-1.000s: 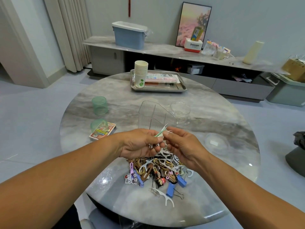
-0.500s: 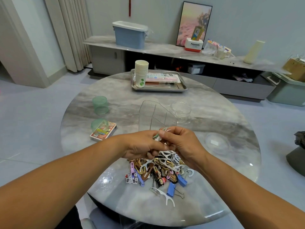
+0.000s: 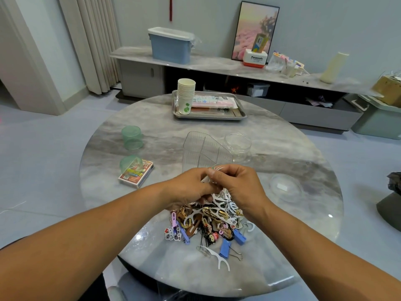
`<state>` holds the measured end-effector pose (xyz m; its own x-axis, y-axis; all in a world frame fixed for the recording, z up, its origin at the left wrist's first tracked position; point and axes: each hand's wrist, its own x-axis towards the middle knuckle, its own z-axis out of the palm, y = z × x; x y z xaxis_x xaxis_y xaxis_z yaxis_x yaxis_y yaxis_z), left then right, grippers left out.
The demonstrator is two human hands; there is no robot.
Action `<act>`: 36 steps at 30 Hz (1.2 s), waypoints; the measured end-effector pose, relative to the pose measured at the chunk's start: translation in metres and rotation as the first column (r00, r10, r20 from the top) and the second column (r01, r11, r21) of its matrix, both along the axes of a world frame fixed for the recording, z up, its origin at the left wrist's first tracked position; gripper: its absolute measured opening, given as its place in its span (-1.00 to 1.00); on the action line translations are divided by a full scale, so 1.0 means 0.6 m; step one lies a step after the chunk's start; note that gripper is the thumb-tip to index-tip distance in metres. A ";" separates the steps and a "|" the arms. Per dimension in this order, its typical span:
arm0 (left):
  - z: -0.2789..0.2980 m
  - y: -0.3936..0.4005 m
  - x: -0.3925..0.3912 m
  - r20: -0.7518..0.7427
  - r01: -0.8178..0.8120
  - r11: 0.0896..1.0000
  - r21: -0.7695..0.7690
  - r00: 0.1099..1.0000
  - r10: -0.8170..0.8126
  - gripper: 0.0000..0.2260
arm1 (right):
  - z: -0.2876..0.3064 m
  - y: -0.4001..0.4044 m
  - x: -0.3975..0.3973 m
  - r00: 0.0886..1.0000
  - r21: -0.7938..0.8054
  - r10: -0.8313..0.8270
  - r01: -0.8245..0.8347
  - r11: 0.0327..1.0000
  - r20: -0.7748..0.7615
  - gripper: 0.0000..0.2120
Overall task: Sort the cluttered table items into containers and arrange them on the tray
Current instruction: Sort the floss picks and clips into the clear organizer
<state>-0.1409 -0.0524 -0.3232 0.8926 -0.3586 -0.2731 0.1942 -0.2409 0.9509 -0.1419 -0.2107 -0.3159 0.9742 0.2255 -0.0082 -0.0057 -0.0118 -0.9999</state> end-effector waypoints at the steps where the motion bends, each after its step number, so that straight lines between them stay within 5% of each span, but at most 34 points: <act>1: -0.003 0.002 0.002 0.045 -0.019 1.000 0.014 0.999 0.018 -0.80 | 0.000 -0.002 0.003 1.000 0.014 -0.006 0.006 1.000 0.002 -0.84; 6: 0.000 -0.008 -0.005 0.153 0.146 0.989 0.031 0.977 -0.149 -0.74 | -0.001 -0.004 0.007 0.996 0.050 0.085 -0.083 0.995 -0.040 -0.91; 19: 0.000 -0.016 -0.011 0.226 0.067 0.997 0.023 0.972 -0.071 -0.76 | -0.004 0.005 -0.005 0.997 0.051 0.071 -0.069 0.996 -0.038 -0.94; 24: -0.004 -0.019 -0.004 0.211 -0.046 0.998 0.046 0.977 0.035 -0.74 | -0.004 0.017 -0.011 0.999 -0.011 -0.032 0.032 0.999 0.005 -0.76; 30: 0.001 -0.007 -0.002 0.120 0.008 0.998 0.066 0.993 -0.016 -0.88 | 0.006 0.010 -0.006 0.993 0.062 0.116 -0.115 0.991 -0.009 -0.95; 36: -0.003 0.004 0.004 0.027 -0.004 0.997 0.083 1.000 0.002 -0.84 | 0.010 0.004 -0.006 0.993 -0.035 0.092 -0.090 0.995 0.074 -0.83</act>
<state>-0.1386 -0.0499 -0.3247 0.9009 -0.3333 -0.2779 0.1697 -0.3188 0.9325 -0.1458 -0.2086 -0.3099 0.9478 0.3138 0.0559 0.0721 -0.0400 -0.9966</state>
